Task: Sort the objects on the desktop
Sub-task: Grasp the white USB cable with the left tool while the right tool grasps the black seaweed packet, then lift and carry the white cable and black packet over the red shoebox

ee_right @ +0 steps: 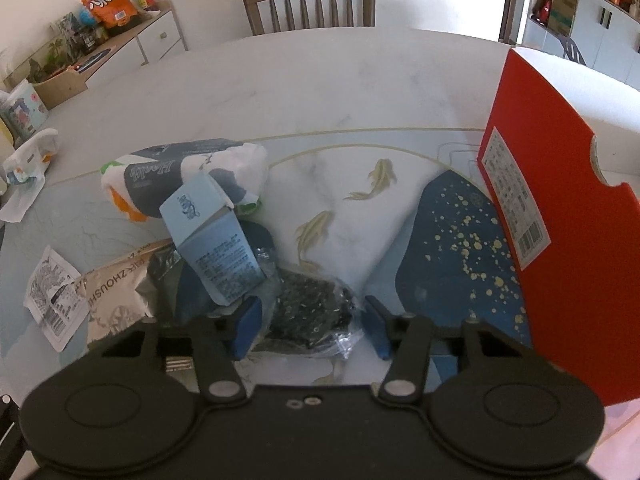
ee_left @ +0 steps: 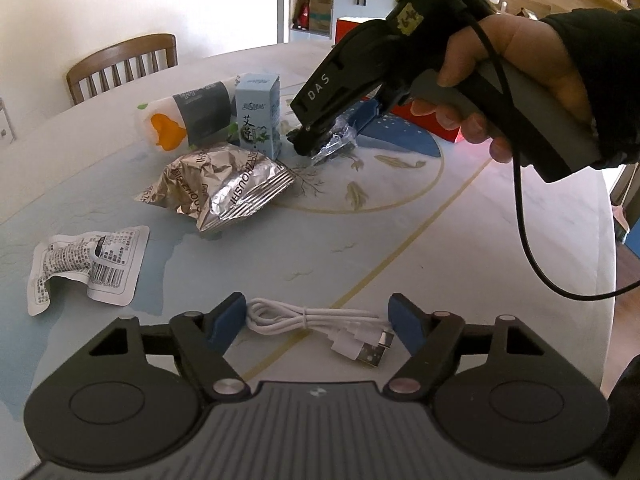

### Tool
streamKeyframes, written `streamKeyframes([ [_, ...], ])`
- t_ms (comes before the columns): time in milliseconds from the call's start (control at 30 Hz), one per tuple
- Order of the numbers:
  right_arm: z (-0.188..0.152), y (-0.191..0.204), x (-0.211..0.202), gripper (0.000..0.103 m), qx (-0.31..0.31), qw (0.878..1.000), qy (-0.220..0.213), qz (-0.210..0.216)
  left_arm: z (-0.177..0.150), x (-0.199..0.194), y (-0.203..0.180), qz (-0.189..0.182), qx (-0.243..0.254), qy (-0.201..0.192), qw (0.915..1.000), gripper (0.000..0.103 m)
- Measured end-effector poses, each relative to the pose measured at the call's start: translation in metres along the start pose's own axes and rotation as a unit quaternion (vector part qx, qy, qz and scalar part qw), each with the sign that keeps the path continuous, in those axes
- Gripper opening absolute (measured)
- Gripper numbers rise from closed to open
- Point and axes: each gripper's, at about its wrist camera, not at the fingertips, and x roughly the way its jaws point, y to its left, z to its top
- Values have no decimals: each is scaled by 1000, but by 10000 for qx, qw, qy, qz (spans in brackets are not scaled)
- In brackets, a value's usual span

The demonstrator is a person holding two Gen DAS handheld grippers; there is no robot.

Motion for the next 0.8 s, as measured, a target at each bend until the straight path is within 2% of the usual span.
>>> streamKeyframes([
  [333, -5, -2, -14, 38, -120, 9997, -185, -54, 0, -2, -1, 18, -180, 5, 9998, 77],
  [800, -36, -10, -55, 38, -210, 9995, -80, 213, 2, -13, -5, 182, -563, -33, 9982, 76],
])
